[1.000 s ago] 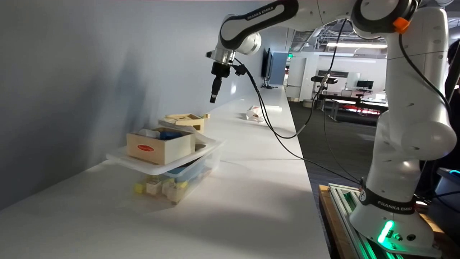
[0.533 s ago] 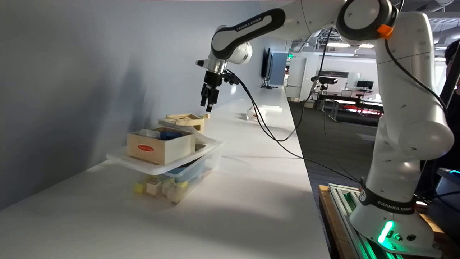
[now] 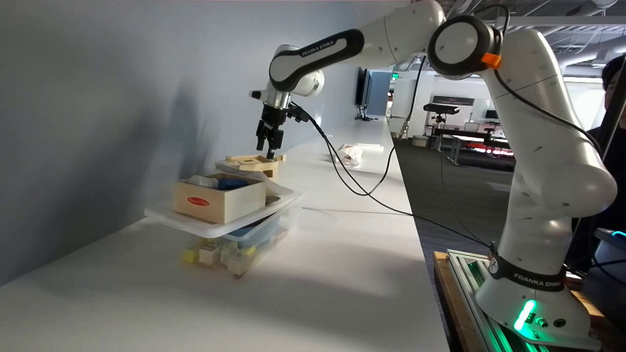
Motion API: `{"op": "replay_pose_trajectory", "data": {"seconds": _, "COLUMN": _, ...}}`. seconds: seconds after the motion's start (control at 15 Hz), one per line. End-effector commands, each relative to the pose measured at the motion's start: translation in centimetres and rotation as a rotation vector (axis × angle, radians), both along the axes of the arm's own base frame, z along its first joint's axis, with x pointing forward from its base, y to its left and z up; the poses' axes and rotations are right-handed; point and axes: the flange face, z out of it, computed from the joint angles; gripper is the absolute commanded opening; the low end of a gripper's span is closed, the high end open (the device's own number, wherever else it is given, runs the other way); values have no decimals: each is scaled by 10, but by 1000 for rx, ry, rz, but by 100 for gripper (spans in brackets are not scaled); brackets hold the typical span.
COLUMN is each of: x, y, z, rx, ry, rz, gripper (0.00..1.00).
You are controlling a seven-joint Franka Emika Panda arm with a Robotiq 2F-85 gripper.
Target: Move the toy box forward, then turn it upside down
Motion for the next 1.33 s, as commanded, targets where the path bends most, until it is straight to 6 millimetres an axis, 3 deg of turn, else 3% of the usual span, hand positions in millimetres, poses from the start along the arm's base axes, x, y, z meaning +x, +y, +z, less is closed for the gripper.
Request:
{"op": "replay_pose_trajectory", "data": {"seconds": 0.0, "x": 5, "y": 5, "z": -1, "rx": 3, "ry": -1, "rz": -5, "gripper": 100}}
{"op": "replay_pose_trajectory", "data": {"seconds": 0.27, "x": 10, "y": 11, "z": -4, "rx": -4, "ry": -10, "rz": -2, "gripper": 100}}
{"op": "replay_pose_trajectory", "data": {"seconds": 0.6, "x": 8, "y": 25, "z": -38, "rx": 24, "ry": 40, "rz": 18, "gripper": 100}}
{"op": "replay_pose_trajectory", "data": {"seconds": 0.87, "x": 1, "y": 13, "z": -47, "rx": 8, "ry": 60, "rz": -22, "gripper": 97}}
{"op": "replay_pose_trajectory", "data": {"seconds": 1.0, "x": -3, "y": 6, "z": -47, "rx": 8, "ry": 52, "rz": -50, "gripper": 88}}
{"op": "replay_pose_trajectory", "data": {"seconds": 1.07, "x": -3, "y": 3, "z": -45, "rx": 4, "ry": 49, "rz": -56, "gripper": 69}}
{"op": "replay_pose_trajectory", "data": {"seconds": 1.27, "x": -4, "y": 1, "z": -42, "rx": -4, "ry": 40, "rz": -61, "gripper": 45}}
